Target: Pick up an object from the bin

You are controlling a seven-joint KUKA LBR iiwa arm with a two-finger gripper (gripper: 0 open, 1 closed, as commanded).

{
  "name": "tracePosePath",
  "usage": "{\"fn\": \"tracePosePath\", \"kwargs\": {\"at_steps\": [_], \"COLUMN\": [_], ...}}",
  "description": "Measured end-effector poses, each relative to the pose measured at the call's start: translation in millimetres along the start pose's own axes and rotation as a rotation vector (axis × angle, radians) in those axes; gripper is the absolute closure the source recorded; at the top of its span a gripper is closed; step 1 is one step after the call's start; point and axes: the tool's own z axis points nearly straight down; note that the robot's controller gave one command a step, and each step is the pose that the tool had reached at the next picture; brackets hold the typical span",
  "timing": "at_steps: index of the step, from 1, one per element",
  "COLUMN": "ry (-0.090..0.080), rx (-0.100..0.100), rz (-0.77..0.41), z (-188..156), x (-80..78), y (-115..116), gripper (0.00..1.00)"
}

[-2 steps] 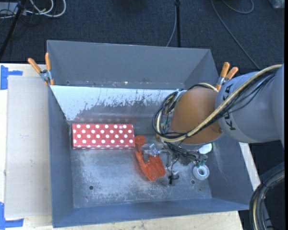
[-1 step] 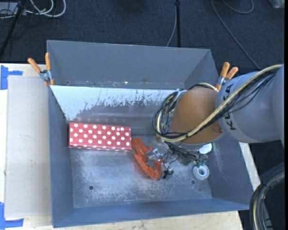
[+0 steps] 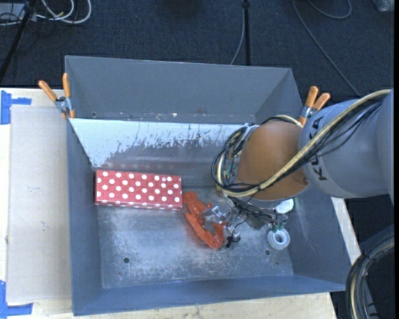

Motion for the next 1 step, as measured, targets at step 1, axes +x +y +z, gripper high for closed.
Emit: {"fn": "tracePosePath", "kwargs": {"at_steps": [1], "ry": [-0.001], "rx": [-0.001], "rz": [-0.014], "z": [-119.4], "x": [14.3], "y": [-7.8], "gripper": [1.0]}}
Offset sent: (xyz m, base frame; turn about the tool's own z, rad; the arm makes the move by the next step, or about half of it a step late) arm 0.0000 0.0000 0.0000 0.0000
